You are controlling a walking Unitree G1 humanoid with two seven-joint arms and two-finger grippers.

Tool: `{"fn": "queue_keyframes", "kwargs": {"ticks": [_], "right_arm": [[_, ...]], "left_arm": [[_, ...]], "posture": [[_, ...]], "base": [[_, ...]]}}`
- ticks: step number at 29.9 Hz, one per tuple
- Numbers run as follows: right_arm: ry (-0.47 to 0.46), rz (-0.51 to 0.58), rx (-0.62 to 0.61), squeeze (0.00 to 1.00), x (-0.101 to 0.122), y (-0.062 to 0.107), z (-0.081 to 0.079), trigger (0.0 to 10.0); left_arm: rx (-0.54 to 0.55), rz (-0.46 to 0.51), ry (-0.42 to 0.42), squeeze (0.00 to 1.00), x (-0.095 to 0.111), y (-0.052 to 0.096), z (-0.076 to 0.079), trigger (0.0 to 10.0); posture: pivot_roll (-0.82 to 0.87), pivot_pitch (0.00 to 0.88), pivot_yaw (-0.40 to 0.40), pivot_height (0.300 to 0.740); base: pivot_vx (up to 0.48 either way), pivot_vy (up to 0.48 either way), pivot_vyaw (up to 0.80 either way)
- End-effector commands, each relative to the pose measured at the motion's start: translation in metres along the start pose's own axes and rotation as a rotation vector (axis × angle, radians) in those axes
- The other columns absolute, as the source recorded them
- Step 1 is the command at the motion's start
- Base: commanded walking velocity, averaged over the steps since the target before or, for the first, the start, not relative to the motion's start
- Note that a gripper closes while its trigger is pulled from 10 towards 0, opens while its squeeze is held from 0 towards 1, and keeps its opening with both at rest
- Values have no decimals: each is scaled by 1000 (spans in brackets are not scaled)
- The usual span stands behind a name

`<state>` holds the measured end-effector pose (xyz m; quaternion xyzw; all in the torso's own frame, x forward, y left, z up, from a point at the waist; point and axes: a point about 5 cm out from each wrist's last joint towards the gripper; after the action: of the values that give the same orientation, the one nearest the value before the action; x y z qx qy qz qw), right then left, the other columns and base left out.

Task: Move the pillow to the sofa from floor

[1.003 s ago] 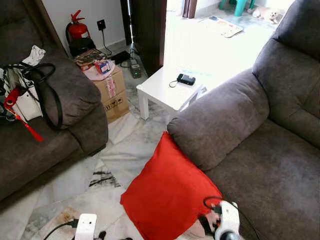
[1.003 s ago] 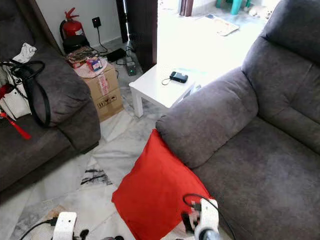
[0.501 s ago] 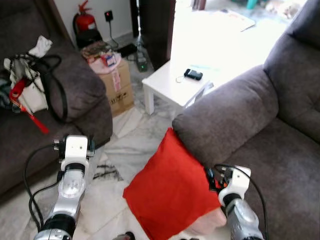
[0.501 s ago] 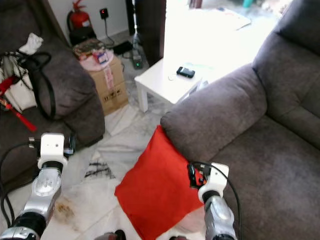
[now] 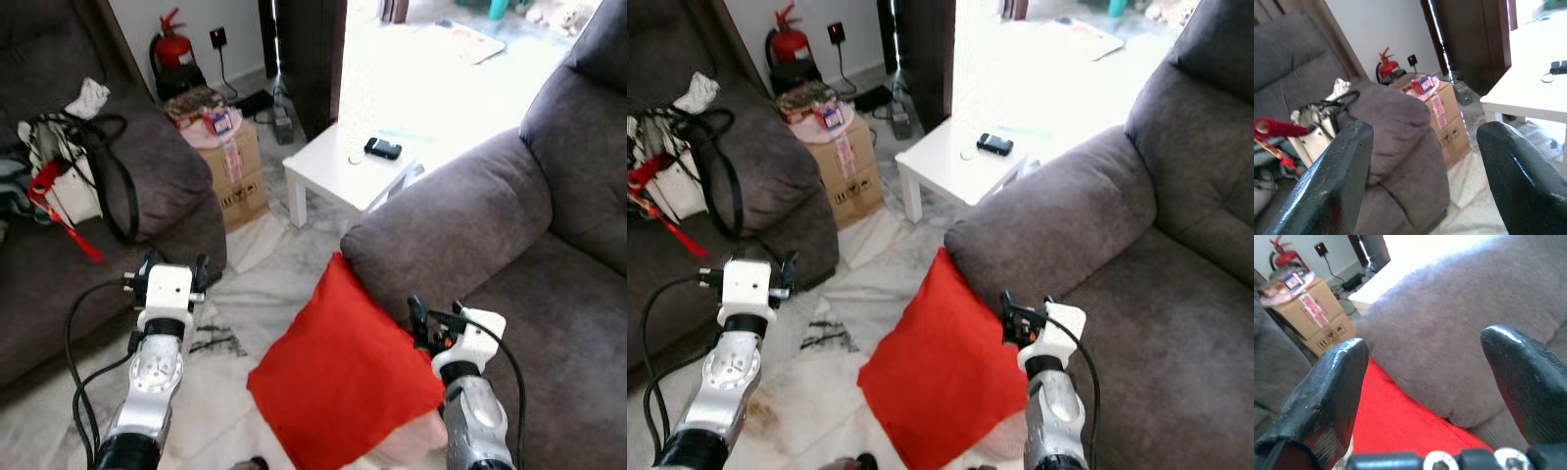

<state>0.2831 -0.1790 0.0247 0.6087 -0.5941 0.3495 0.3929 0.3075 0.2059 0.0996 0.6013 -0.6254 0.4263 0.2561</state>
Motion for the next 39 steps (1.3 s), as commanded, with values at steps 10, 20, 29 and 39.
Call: {"fn": "queue_keyframes", "kwargs": {"ticks": [10,20,29,39], "right_arm": [[15,67,-9,0,17,-16,-9,10000],[90,171,5,0,46,-25,-6,10000],[121,205,-4,0,63,-25,4,10000],[141,239,-34,0,71,-20,12,10000]], "left_arm": [[-19,-62,-29,0,-8,-14,-12,10000],[9,-59,18,0,-3,-21,-7,10000],[-74,-12,117,0,3,-19,3,10000],[-72,-33,140,0,-5,-10,-2,10000]], "posture": [[62,0,101,740],[46,0,75,740],[22,1,23,740],[15,44,43,740]], "base": [[0,0,0],[0,0,0],[0,0,0],[0,0,0]]}}
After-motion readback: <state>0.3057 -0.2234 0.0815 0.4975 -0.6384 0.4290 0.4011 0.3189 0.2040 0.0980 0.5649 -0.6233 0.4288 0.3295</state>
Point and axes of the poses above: a point about 5 cm out from each wrist's last joint towards the gripper, its own y axis pointing back from the gripper into the wrist, its own x axis along the axis of the wrist's last joint, z = x × y, and after that the axes turned 13 degrees about -y, right-handed
